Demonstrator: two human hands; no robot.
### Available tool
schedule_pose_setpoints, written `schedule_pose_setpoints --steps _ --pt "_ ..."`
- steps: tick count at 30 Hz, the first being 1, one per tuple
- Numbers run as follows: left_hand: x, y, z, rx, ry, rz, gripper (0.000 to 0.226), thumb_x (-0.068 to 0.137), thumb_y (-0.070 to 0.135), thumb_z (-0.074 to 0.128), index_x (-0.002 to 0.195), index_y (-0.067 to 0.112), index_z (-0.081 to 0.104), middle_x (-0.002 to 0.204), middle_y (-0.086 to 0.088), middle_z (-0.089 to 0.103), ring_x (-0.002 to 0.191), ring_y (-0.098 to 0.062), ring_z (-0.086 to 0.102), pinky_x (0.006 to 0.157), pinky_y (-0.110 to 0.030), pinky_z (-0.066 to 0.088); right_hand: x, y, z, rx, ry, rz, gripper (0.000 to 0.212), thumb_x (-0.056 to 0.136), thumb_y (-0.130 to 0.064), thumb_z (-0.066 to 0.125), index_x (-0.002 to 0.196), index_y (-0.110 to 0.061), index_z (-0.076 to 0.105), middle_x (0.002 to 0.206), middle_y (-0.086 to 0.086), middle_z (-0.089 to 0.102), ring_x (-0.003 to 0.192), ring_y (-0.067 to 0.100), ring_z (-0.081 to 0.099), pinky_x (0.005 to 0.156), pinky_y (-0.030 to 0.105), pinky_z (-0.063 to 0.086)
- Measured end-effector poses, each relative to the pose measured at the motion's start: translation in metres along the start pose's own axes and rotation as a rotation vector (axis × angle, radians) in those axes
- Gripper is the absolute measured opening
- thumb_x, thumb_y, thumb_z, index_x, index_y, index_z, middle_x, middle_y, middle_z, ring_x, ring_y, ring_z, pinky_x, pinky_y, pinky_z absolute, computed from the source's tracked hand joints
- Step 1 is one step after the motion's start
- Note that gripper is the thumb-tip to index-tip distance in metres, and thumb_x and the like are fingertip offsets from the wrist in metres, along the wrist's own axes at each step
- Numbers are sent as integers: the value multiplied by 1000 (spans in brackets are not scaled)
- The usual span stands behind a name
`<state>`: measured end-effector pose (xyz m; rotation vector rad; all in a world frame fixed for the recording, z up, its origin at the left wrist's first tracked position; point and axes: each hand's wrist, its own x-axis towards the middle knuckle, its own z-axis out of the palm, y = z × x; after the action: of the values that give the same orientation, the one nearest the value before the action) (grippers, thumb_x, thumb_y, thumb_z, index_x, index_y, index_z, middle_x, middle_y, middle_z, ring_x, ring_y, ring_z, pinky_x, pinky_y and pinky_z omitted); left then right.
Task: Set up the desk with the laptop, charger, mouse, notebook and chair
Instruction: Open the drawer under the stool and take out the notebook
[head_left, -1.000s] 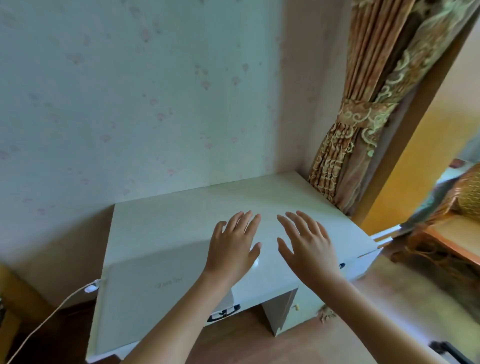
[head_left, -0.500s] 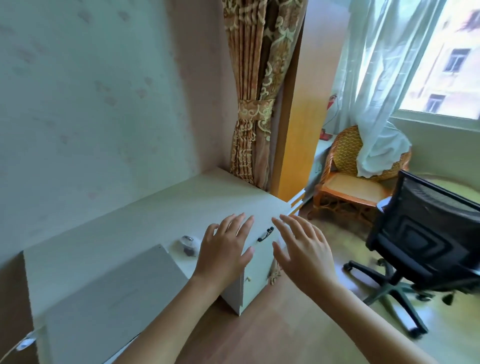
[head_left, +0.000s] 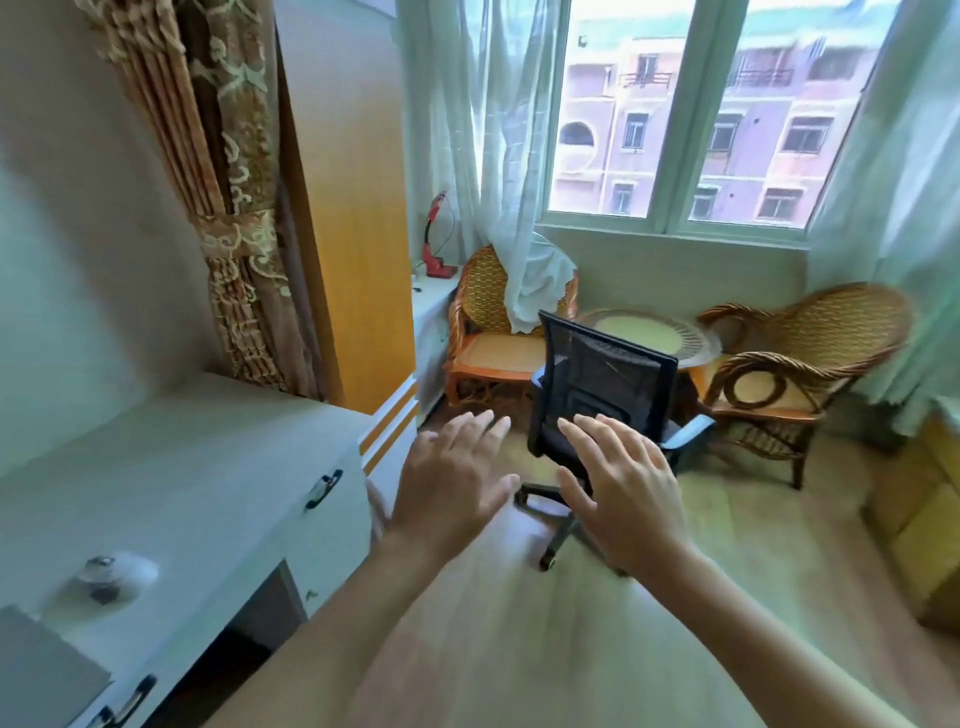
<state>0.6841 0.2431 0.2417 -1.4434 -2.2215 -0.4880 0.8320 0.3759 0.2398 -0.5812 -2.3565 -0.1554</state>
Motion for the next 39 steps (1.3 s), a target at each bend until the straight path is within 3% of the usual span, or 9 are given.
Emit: schedule_pose_setpoints --steps 6,13,15,24,29,39 --pt "60 132 69 -37 -55 159 59 84 54 40 130 23 59 128 2 63 117 -17 59 82 -36 50 -36 138 -28 -135 -39 99 48 86 -42 45 123 -17 61 120 3 65 114 25 60 93 42 48" --pt "109 239 117 -84 -75 299 57 82 52 61 130 21 59 128 1 64 117 -18 60 82 -37 51 -67 245 -53 -211 -44 236 47 87 -43 46 122 -17 61 121 3 65 116 24 59 94 43 47" --pt "123 263 128 -91 -87 331 56 84 53 56 130 21 59 128 1 64 117 -18 60 83 -37 51 -73 270 -55 -236 -61 278 46 87 -43 46 123 -17 61 122 3 65 117 24 58 95 44 47" --pt "194 347 189 -166 -120 469 61 88 57 37 135 22 52 134 2 59 123 -17 55 88 -38 48 -81 364 -48 -302 -73 405 46 88 -44 47 124 -18 60 122 3 64 116 24 58 95 45 47" --pt "240 382 228 -225 -117 521 61 87 57 37 134 22 54 133 2 60 122 -17 55 88 -38 50 -66 421 -36 -342 -53 461 43 86 -40 55 121 -17 61 119 4 66 114 25 60 94 46 49" --pt "348 451 294 -290 -91 626 62 87 56 38 135 20 53 134 2 59 124 -17 53 87 -37 48 -36 532 -17 -415 -28 559 44 88 -44 49 119 -16 63 117 4 67 112 24 61 93 44 48"
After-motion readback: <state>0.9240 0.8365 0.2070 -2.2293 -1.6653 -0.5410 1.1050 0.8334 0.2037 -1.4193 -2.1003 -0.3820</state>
